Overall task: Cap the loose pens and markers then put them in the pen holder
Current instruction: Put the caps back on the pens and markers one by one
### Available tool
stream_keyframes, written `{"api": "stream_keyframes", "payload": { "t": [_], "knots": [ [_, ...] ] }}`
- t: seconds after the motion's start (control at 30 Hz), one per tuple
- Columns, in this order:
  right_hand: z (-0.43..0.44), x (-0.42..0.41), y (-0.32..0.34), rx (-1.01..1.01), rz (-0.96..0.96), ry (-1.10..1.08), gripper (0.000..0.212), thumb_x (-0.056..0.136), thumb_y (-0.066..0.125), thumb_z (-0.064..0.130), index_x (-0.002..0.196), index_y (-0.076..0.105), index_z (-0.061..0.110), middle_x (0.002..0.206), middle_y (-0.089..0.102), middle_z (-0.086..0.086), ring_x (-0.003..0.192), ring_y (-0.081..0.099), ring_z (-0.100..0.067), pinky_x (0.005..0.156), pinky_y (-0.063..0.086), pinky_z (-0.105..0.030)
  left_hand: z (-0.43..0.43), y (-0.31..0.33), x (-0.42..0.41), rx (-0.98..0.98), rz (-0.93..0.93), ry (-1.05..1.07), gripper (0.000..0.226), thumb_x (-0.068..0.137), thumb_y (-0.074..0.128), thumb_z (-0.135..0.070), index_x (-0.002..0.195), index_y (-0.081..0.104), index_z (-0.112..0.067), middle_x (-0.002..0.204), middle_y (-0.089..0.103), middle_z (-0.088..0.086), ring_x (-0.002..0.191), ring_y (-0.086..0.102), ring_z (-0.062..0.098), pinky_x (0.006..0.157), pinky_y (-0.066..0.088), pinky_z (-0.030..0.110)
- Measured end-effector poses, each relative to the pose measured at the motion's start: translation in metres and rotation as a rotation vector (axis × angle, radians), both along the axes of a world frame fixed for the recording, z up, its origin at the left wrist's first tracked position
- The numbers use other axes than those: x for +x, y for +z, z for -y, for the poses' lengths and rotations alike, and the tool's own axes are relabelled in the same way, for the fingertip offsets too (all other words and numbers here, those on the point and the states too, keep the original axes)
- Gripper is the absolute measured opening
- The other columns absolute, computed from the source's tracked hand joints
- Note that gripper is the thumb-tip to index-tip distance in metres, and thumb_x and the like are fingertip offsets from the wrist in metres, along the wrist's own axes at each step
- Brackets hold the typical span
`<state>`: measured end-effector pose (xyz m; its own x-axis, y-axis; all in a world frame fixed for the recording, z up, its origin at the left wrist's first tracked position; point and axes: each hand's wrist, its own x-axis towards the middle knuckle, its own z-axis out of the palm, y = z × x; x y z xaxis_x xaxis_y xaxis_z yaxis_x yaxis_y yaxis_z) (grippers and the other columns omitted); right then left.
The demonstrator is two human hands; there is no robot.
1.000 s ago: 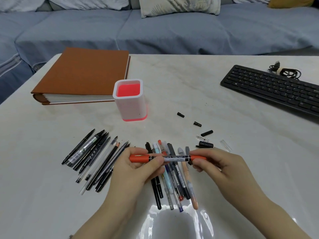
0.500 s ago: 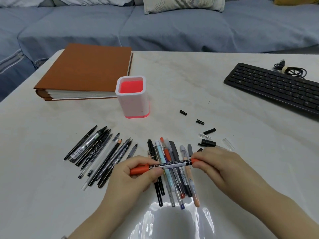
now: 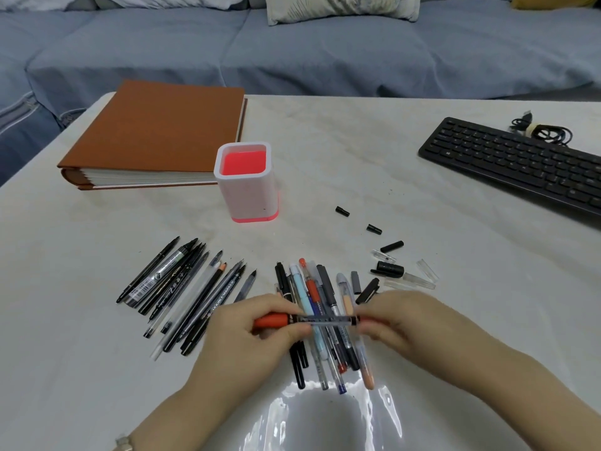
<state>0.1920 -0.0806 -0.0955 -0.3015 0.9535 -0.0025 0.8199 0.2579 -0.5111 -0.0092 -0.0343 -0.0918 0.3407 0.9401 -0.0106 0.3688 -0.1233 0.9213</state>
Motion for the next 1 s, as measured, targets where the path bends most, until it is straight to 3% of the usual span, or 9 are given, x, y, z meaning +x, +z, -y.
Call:
{"api": "stream_keyframes", "payload": {
  "t": [0.1, 0.17, 0.27, 0.33, 0.4, 0.53, 0.67, 0.8, 1.0],
  "knots": [
    [0.003, -0.015, -0.010, -0.148, 0.130, 0.008, 0.022, 0.094, 0.039, 0.033, 0.097, 0.057, 0.022, 0.093, 0.062, 0.000, 0.087, 0.053, -0.017, 0.080, 0.042, -0.032, 0.001, 0.001, 0.007, -0.041, -0.145, -0.087, 0.020, 0.065, 0.080, -0.016, 0.067, 0.069, -0.032, 0.068, 0.067, -0.006, 0.052, 0.053, 0.003, 0.052, 0.043, 0.009],
    [0.008, -0.021, -0.012, -0.140, -0.005, -0.089, 0.021, 0.094, 0.040, 0.034, 0.106, 0.056, 0.031, 0.091, 0.060, 0.003, 0.089, 0.046, -0.012, 0.083, 0.040, -0.030, -0.003, 0.000, 0.007, -0.044, -0.177, -0.073, 0.023, 0.065, 0.079, -0.024, 0.078, 0.066, -0.040, 0.070, 0.064, -0.004, 0.063, 0.056, 0.003, 0.059, 0.045, 0.011],
    [0.014, -0.019, -0.016, -0.095, -0.119, -0.213, 0.021, 0.094, 0.041, 0.035, 0.104, 0.058, 0.032, 0.087, 0.054, 0.011, 0.090, 0.038, -0.001, 0.081, 0.036, -0.019, -0.011, -0.010, -0.002, 0.011, -0.380, -0.098, 0.057, 0.069, 0.073, -0.038, 0.112, 0.039, -0.054, 0.100, 0.056, -0.019, 0.083, 0.055, -0.005, 0.072, 0.044, 0.013],
    [0.015, -0.016, -0.020, -0.067, -0.149, -0.327, 0.022, 0.093, 0.043, 0.031, 0.105, 0.061, 0.026, 0.089, 0.047, 0.013, 0.085, 0.042, 0.000, 0.078, 0.034, -0.011, -0.017, -0.016, -0.012, 0.149, -0.579, -0.041, 0.068, 0.077, 0.067, -0.032, 0.132, 0.027, -0.041, 0.121, 0.048, -0.013, 0.103, 0.052, 0.004, 0.083, 0.044, 0.024],
    [0.015, -0.012, -0.023, -0.047, -0.194, -0.494, 0.019, 0.092, 0.047, 0.026, 0.102, 0.063, 0.021, 0.083, 0.042, 0.013, 0.075, 0.045, 0.000, 0.073, 0.034, -0.004, -0.020, -0.020, -0.020, 0.237, -0.720, 0.035, 0.058, 0.084, 0.057, -0.026, 0.134, 0.029, -0.031, 0.128, 0.045, -0.007, 0.113, 0.047, 0.014, 0.081, 0.041, 0.028],
    [0.012, -0.013, -0.028, -0.045, -0.178, -0.620, 0.016, 0.090, 0.052, 0.026, 0.099, 0.064, 0.020, 0.075, 0.039, 0.014, 0.068, 0.041, 0.003, 0.067, 0.032, -0.001, -0.024, -0.028, -0.025, 0.247, -0.845, 0.032, 0.027, 0.088, 0.051, -0.026, 0.115, 0.048, -0.023, 0.108, 0.055, -0.003, 0.100, 0.051, 0.018, 0.066, 0.038, 0.026],
    [0.006, -0.030, -0.034, -0.078, -0.140, -0.590, 0.031, 0.090, 0.049, 0.035, 0.120, 0.052, 0.025, 0.079, 0.041, 0.018, 0.071, 0.045, 0.001, 0.067, 0.037, -0.013, -0.025, -0.032, -0.024, 0.171, -0.809, 0.057, 0.014, 0.086, 0.049, -0.016, 0.098, 0.056, -0.015, 0.093, 0.060, 0.001, 0.084, 0.056, 0.021, 0.068, 0.049, 0.037],
    [0.000, -0.019, -0.029, -0.013, -0.103, -0.607, 0.023, 0.092, 0.044, 0.036, 0.106, 0.060, 0.026, 0.090, 0.058, 0.008, 0.086, 0.056, -0.010, 0.073, 0.041, -0.025, -0.026, -0.029, -0.024, 0.147, -0.708, 0.073, 0.010, 0.085, 0.047, -0.012, 0.076, 0.050, -0.014, 0.077, 0.050, -0.001, 0.066, 0.051, 0.014, 0.052, 0.038, 0.026],
    [-0.013, 0.030, -0.031, -0.041, 0.177, -0.724, 0.023, 0.090, 0.050, 0.025, 0.110, 0.061, 0.020, 0.105, 0.055, -0.003, 0.104, 0.051, -0.022, 0.077, 0.043, -0.031, -0.019, -0.014, -0.017, 0.087, -0.482, 0.048, 0.021, 0.091, 0.043, -0.014, 0.107, 0.053, -0.023, 0.095, 0.045, -0.007, 0.073, 0.050, 0.000, 0.060, 0.038, 0.008]
  ]
}}
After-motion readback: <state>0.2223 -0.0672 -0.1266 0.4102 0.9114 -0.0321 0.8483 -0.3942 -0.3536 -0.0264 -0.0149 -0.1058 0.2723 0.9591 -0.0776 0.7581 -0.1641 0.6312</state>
